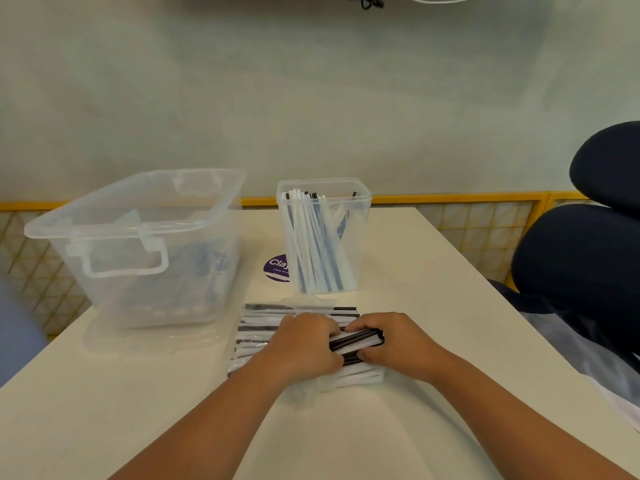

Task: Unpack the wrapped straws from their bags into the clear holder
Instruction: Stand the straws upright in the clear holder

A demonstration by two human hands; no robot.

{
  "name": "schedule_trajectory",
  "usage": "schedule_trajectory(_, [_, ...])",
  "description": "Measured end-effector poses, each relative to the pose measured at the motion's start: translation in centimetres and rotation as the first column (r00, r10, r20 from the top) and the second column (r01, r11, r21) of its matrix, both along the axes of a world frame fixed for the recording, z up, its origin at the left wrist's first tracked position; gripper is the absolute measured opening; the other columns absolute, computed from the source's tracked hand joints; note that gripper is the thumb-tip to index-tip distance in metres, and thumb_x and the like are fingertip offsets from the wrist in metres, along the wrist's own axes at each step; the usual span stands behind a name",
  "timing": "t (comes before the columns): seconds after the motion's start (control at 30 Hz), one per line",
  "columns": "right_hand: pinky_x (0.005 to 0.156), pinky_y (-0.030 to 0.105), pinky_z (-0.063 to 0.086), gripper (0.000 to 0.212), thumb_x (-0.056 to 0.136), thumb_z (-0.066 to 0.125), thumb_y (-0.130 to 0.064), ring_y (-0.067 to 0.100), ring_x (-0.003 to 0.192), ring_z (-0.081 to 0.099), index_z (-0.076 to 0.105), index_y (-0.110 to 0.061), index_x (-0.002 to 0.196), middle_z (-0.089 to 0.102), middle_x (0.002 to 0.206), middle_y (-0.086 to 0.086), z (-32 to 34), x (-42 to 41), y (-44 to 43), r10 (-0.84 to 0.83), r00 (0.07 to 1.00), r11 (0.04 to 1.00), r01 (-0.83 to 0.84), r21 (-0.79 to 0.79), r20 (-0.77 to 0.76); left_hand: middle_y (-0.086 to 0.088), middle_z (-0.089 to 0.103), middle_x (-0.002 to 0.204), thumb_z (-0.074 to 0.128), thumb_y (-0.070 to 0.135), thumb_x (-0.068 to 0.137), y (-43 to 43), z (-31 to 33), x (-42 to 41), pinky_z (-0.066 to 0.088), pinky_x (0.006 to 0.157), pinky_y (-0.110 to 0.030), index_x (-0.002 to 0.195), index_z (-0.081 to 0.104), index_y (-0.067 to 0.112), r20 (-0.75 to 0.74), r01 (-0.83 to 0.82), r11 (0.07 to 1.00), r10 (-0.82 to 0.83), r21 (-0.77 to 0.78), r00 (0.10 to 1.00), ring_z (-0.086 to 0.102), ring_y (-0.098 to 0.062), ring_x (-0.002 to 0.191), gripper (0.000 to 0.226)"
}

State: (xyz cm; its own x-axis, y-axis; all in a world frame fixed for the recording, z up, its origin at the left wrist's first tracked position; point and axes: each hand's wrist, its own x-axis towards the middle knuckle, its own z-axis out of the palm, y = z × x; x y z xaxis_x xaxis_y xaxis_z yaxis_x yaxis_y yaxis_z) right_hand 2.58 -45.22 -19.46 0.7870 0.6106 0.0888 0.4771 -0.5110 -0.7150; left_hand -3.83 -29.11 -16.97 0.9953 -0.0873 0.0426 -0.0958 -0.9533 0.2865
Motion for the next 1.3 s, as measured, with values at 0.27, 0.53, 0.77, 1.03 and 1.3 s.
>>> schedule_trajectory(0.27, [0.105,0.022,0.035,0.036,0.091,0.052,-0.007,0.003,0.115,0.049,0.057,-0.021,0.124,0.053,0.127,-0.010,-0.3,0.0,-1.3,-0.102,0.977,0.953,0.150,0.263,-0.187,0.007,0.043,0.061,0.057,0.025,0.082,-0.3,0.3,0.1,0.027,0.070,-0.029,0.081,0.063,0.017,0.027,-0.012,1.000,0.012,0.009,1.000,0.044,-0.015,0.069,0.010])
schedule_trajectory(0.53, [0.084,0.016,0.040,0.068,0.079,0.023,0.026,0.016,0.109,0.051,0.060,-0.023,0.108,0.051,0.118,-0.017,-1.7,0.6,-0.5,-0.157,0.972,0.944,0.200,0.264,-0.177,0.007,0.042,0.059,0.058,0.026,0.083,-0.4,0.5,0.1,0.024,0.066,-0.028,0.066,0.050,0.019,-0.008,-0.020,1.000,0.020,0.010,1.000,0.036,-0.007,0.057,0.020])
schedule_trajectory(0.77, [0.068,0.012,0.045,0.055,0.083,0.036,0.020,0.001,0.075,0.060,0.059,-0.017,0.118,0.056,0.109,-0.004,-1.2,0.7,-0.1,-0.352,0.898,0.849,0.425,0.313,-0.263,0.006,0.040,0.062,0.051,0.017,0.085,-0.4,0.9,0.5,0.025,0.108,-0.040,0.068,0.044,0.018,-0.011,-0.038,0.999,0.038,0.033,0.999,0.037,-0.010,0.061,0.018])
schedule_trajectory(1.03, [0.066,0.022,0.044,0.051,0.084,0.027,0.017,0.020,0.084,0.065,0.062,-0.017,0.098,0.058,0.110,0.000,-1.5,0.2,0.9,-0.393,0.794,0.716,0.581,0.388,-0.464,0.006,0.045,0.070,0.044,0.023,0.090,-1.4,1.9,0.7,0.006,0.116,-0.048,0.069,0.038,0.022,-0.029,-0.018,0.998,0.020,0.059,0.999,0.045,-0.019,0.085,0.023])
schedule_trajectory(1.3, [0.103,0.034,0.033,0.029,0.095,0.042,-0.019,0.016,0.116,0.049,0.063,-0.012,0.113,0.061,0.119,0.004,-0.9,-0.6,1.3,-0.242,0.757,0.730,0.554,0.400,-0.607,0.007,0.048,0.071,0.042,0.032,0.096,-2.2,3.1,1.5,0.020,0.111,-0.045,0.087,0.044,0.019,0.044,0.032,0.996,-0.029,-0.082,0.999,0.045,-0.014,0.073,0.016])
